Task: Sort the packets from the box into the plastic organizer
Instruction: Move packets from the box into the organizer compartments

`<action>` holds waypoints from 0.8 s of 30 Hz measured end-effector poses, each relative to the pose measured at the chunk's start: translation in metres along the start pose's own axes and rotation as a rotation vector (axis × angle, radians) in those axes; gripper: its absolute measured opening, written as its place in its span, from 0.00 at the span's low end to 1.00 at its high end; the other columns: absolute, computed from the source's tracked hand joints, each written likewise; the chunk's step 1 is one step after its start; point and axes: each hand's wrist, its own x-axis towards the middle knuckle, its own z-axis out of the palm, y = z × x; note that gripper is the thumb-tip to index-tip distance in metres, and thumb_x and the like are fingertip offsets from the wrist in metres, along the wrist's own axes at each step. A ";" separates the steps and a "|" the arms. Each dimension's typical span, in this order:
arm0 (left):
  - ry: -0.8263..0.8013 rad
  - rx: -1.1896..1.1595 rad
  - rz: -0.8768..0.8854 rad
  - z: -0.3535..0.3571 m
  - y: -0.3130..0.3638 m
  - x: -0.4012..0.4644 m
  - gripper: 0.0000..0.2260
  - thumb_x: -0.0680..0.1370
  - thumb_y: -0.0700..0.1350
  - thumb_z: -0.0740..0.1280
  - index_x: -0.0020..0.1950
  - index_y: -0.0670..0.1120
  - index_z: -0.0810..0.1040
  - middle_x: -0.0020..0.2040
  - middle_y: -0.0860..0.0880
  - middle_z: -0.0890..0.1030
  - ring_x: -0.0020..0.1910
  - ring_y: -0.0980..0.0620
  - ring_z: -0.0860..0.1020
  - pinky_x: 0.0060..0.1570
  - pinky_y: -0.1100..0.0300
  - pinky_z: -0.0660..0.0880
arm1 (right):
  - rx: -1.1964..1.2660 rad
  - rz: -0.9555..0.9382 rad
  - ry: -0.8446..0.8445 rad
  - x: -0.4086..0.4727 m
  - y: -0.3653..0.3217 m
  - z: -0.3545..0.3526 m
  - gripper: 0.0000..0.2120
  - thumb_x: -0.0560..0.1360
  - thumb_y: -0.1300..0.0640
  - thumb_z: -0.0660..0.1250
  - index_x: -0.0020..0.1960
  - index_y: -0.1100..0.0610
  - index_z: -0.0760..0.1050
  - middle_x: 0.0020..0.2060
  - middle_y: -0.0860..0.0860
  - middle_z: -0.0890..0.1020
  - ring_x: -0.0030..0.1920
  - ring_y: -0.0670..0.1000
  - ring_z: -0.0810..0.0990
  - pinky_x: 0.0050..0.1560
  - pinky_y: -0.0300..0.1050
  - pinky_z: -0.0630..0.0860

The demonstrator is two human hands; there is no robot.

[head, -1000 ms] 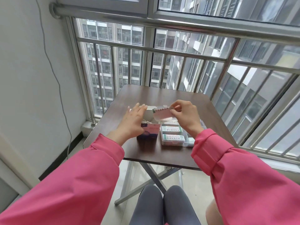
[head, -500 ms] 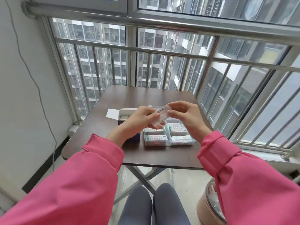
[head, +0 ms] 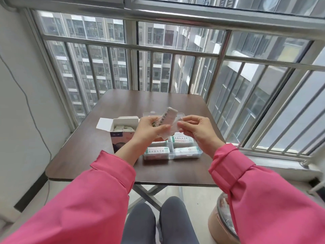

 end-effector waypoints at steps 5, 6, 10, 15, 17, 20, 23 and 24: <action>0.029 0.040 -0.088 -0.001 -0.003 0.013 0.05 0.71 0.35 0.73 0.45 0.40 0.80 0.38 0.44 0.80 0.33 0.54 0.80 0.34 0.60 0.81 | -0.074 -0.050 0.033 0.005 -0.001 -0.012 0.05 0.71 0.66 0.71 0.38 0.60 0.76 0.26 0.49 0.80 0.26 0.43 0.78 0.29 0.32 0.73; 0.042 0.056 -0.096 -0.002 -0.004 0.015 0.07 0.70 0.35 0.73 0.46 0.38 0.80 0.38 0.44 0.80 0.33 0.54 0.80 0.34 0.60 0.81 | -0.075 -0.052 0.049 0.007 -0.001 -0.014 0.05 0.71 0.66 0.71 0.38 0.59 0.76 0.27 0.49 0.80 0.26 0.43 0.77 0.30 0.32 0.72; 0.015 0.163 -0.067 -0.001 -0.006 0.015 0.06 0.69 0.33 0.74 0.42 0.39 0.79 0.33 0.45 0.80 0.29 0.53 0.80 0.32 0.61 0.80 | -0.077 -0.006 0.046 0.011 0.002 -0.019 0.06 0.72 0.63 0.70 0.39 0.55 0.75 0.29 0.47 0.79 0.29 0.41 0.77 0.29 0.33 0.70; -0.057 0.181 -0.057 0.007 -0.007 0.014 0.06 0.71 0.35 0.72 0.41 0.44 0.78 0.37 0.47 0.79 0.33 0.56 0.80 0.32 0.63 0.79 | -0.048 -0.005 0.053 0.012 0.007 -0.012 0.08 0.72 0.66 0.70 0.37 0.58 0.74 0.29 0.51 0.80 0.26 0.42 0.77 0.25 0.33 0.67; -0.059 0.175 -0.053 0.010 -0.008 0.014 0.05 0.72 0.36 0.72 0.44 0.42 0.78 0.38 0.46 0.80 0.34 0.55 0.80 0.33 0.63 0.79 | -0.017 0.000 0.080 0.011 0.008 -0.010 0.08 0.71 0.67 0.71 0.38 0.58 0.73 0.27 0.50 0.80 0.25 0.43 0.78 0.26 0.34 0.71; -0.031 0.134 -0.051 0.013 -0.011 0.015 0.07 0.73 0.37 0.71 0.50 0.39 0.78 0.42 0.41 0.80 0.37 0.49 0.81 0.33 0.62 0.80 | 0.041 0.020 0.102 0.011 0.008 -0.013 0.08 0.70 0.68 0.71 0.44 0.58 0.74 0.31 0.53 0.80 0.26 0.45 0.79 0.27 0.35 0.75; 0.005 0.090 -0.041 0.016 -0.013 0.016 0.03 0.75 0.38 0.69 0.47 0.41 0.78 0.41 0.42 0.80 0.35 0.51 0.81 0.35 0.60 0.81 | 0.049 0.045 0.083 0.011 0.009 -0.020 0.05 0.71 0.68 0.70 0.43 0.61 0.76 0.31 0.54 0.81 0.26 0.45 0.79 0.29 0.35 0.76; 0.020 0.083 -0.041 0.016 -0.013 0.017 0.02 0.75 0.38 0.69 0.47 0.41 0.78 0.40 0.43 0.80 0.33 0.53 0.81 0.35 0.61 0.81 | 0.057 0.051 0.090 0.013 0.010 -0.023 0.04 0.71 0.68 0.70 0.42 0.62 0.76 0.29 0.53 0.81 0.26 0.45 0.79 0.30 0.34 0.77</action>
